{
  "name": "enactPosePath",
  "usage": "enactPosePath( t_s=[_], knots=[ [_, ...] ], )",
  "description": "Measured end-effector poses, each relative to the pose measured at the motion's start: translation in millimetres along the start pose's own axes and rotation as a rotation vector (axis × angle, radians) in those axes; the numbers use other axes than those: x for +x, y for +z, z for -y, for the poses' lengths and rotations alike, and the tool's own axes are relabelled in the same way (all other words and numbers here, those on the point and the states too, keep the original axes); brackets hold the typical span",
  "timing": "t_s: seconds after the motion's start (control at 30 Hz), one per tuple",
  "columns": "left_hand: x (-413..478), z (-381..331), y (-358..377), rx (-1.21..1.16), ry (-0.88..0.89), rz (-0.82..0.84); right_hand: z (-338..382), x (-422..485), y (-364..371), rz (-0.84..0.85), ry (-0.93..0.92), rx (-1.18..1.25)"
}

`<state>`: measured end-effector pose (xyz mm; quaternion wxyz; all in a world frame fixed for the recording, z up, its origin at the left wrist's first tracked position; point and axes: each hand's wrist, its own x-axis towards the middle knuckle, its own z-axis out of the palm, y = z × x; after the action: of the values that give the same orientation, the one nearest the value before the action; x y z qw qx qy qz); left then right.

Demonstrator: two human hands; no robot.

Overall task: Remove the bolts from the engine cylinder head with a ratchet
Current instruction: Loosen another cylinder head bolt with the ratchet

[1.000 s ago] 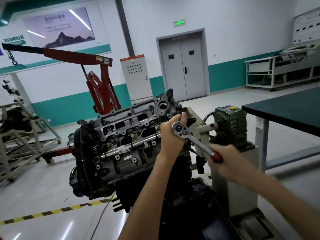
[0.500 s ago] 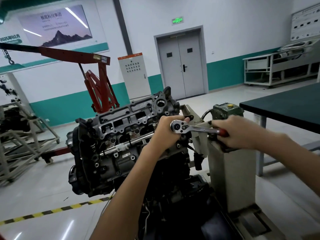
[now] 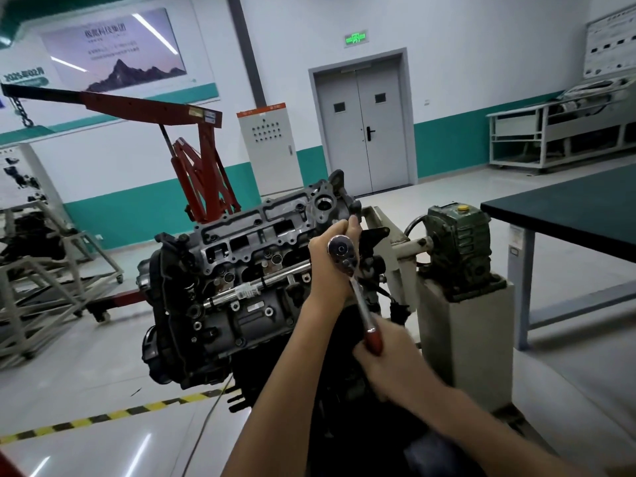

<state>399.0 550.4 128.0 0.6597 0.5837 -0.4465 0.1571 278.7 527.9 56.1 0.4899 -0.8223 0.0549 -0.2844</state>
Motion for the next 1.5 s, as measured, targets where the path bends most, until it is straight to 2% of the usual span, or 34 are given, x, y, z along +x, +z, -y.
enactPosePath(
  t_s=[0.13, 0.2, 0.27, 0.33, 0.37, 0.47, 0.53, 0.6, 0.67, 0.73, 0.9, 0.97, 1.0, 1.1, 1.27, 1.33, 1.4, 1.5],
  knots=[
    [12.4, -1.1, -18.4, 0.187, 0.058, 0.278, 0.9, 31.7, -91.5, 0.249, -0.124, -0.495],
    [18.1, -1.5, -21.3, 0.249, 0.101, 0.386, 13.1, 56.8, -127.0, 0.266, -0.225, -0.806],
    [21.0, 1.6, -19.5, 0.243, 0.131, 0.359, 19.6, 71.2, -140.5, 0.222, -0.28, -0.929],
    [17.4, 6.4, -12.9, 0.168, 0.113, 0.254, 11.8, 64.1, -132.3, 0.213, -0.218, -0.863],
    [13.9, 8.7, -8.8, 0.13, 0.107, 0.17, 4.8, 53.6, -117.7, 0.202, -0.168, -0.757],
    [4.2, 10.0, 12.0, 0.014, 0.093, -0.063, -6.5, 11.5, -53.7, 0.069, -0.047, -0.254],
    [1.5, 5.5, 22.7, -0.05, 0.037, -0.132, -4.7, -4.1, -10.4, -0.011, 0.035, 0.059],
    [1.4, 6.2, 23.1, -0.019, 0.041, -0.146, -3.7, -7.9, 15.9, -0.021, 0.07, 0.2],
    [1.6, 9.3, 16.6, -0.011, 0.041, -0.058, -5.0, -5.0, 9.4, -0.026, 0.049, 0.127],
    [3.0, 9.8, 7.9, 0.041, 0.052, 0.066, -8.5, 0.5, -23.7, -0.016, -0.018, -0.069],
    [17.1, 5.2, -8.3, 0.284, 0.15, 0.336, -2.7, 49.8, -124.6, 0.222, -0.187, -0.732],
    [18.7, 7.1, -7.5, 0.248, 0.117, 0.306, 8.7, 69.9, -141.6, 0.185, -0.29, -0.915],
    [18.0, 8.5, -4.6, 0.213, 0.1, 0.249, 10.4, 73.7, -142.5, 0.159, -0.307, -0.932],
    [11.2, 13.3, 9.7, 0.115, 0.103, 0.041, -6.9, 57.0, -120.9, 0.103, -0.185, -0.752],
    [7.7, 15.1, 24.0, -0.035, 0.002, -0.134, -15.1, 4.0, -23.8, -0.11, -0.043, -0.061],
    [7.2, 11.6, 23.7, 0.008, 0.004, -0.166, -7.2, -2.8, 15.5, -0.128, 0.019, 0.173],
    [6.8, 8.0, 18.2, 0.06, 0.038, -0.11, -4.7, -2.2, 26.7, -0.129, 0.029, 0.206],
    [6.2, 1.9, 2.1, 0.088, 0.023, 0.098, -11.3, 6.2, -16.7, -0.065, -0.055, -0.068]
  ],
)
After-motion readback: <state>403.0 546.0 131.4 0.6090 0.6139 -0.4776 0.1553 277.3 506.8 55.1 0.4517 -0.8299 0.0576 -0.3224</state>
